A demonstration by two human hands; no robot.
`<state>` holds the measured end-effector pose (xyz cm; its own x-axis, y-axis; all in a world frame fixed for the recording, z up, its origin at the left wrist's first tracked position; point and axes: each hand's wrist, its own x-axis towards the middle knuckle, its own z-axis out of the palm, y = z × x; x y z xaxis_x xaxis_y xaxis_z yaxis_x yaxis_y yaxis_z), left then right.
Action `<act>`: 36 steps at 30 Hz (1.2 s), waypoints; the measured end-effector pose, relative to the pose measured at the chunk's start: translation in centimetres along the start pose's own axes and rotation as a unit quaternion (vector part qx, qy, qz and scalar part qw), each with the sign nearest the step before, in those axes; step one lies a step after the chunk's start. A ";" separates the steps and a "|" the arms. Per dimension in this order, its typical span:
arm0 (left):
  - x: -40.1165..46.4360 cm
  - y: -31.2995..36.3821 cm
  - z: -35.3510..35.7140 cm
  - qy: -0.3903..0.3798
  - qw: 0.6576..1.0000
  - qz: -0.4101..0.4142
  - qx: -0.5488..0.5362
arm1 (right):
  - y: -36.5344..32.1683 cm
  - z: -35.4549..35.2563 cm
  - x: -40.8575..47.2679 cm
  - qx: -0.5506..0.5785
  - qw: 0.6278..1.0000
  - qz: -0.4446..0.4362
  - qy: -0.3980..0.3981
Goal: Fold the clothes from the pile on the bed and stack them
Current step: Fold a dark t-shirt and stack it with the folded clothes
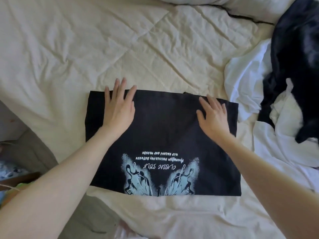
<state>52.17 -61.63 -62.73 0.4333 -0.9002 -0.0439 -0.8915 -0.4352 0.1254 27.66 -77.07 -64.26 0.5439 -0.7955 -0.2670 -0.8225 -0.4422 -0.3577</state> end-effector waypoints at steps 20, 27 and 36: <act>-17.5 -3.5 1.3 -0.024 0.927 -0.317 -0.202 | 3.4 2.3 -18.6 -0.129 0.990 0.006 -0.054; -23.8 -3.1 1.9 -0.044 0.618 -0.630 -0.468 | -6.4 6.3 -21.5 -0.119 0.973 -0.182 -0.075; -22.3 -4.7 0.6 -0.007 0.279 -0.677 -0.681 | -8.3 8.7 -22.9 -0.143 0.972 -0.136 -0.126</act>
<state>46.66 -39.51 -62.99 0.2416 0.0715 -0.9677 0.9695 0.0253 0.2439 23.48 -51.59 -62.93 0.7422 -0.5213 -0.4212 -0.6348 -0.7483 -0.1926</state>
